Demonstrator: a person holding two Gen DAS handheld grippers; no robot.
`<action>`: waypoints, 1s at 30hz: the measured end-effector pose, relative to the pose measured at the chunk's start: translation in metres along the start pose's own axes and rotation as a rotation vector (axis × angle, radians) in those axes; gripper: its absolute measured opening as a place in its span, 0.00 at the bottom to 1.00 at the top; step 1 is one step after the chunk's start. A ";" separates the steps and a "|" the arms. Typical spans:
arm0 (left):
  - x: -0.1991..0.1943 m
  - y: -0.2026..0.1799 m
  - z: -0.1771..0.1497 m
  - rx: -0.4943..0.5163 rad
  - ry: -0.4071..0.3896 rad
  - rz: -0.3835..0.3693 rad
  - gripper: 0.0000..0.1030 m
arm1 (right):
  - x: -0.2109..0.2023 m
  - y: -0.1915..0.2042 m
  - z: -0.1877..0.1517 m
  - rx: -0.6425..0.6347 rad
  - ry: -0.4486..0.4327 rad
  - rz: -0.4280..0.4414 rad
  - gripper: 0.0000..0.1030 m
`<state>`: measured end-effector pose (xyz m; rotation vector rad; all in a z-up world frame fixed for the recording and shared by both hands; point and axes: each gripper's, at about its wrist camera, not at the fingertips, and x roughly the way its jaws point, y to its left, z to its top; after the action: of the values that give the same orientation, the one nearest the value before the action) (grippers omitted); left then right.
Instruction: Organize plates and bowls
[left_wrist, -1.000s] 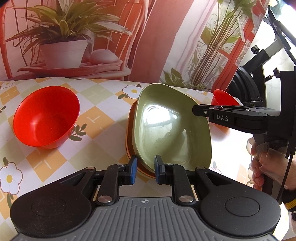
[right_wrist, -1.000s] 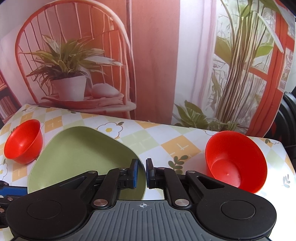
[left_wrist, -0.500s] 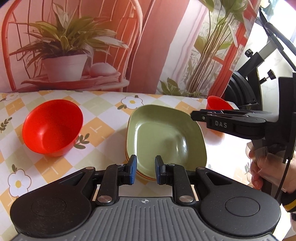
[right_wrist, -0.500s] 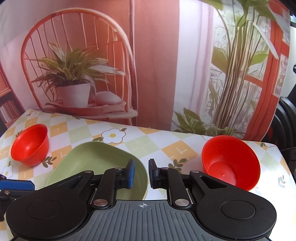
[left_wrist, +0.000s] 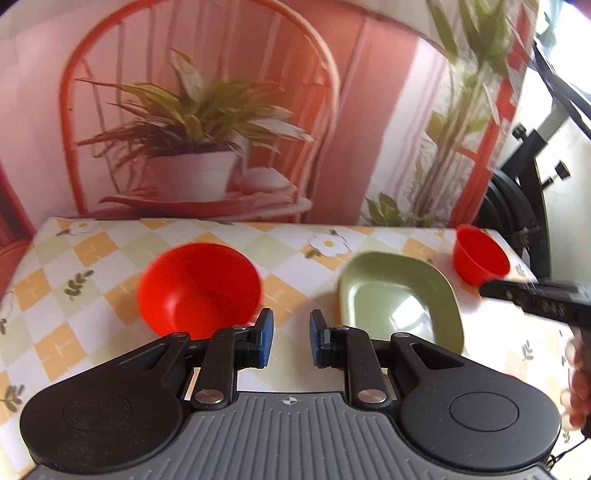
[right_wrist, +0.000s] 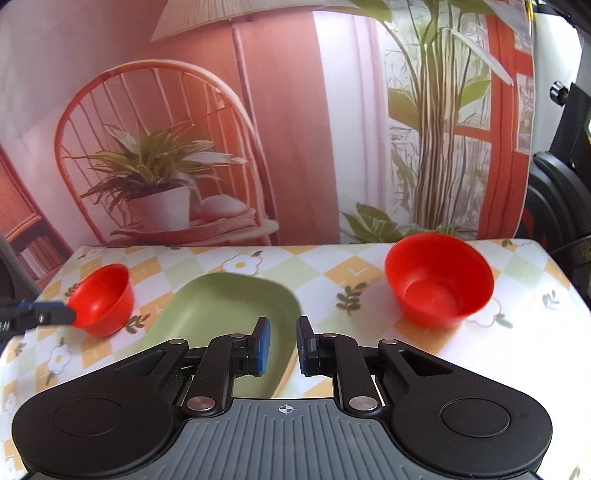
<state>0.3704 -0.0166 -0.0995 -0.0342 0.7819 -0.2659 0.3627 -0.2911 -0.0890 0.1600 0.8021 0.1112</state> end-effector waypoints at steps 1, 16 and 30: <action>-0.004 0.008 0.003 -0.010 -0.010 0.005 0.20 | -0.002 0.004 -0.001 0.005 0.004 0.009 0.14; -0.039 0.061 0.020 0.185 -0.113 0.220 0.21 | 0.009 0.118 -0.001 -0.009 0.075 0.163 0.15; 0.025 0.096 0.012 0.036 -0.037 0.155 0.21 | 0.096 0.182 0.008 -0.081 0.006 0.089 0.16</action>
<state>0.4175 0.0694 -0.1206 0.0554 0.7389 -0.1316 0.4277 -0.0973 -0.1180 0.1190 0.7950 0.2283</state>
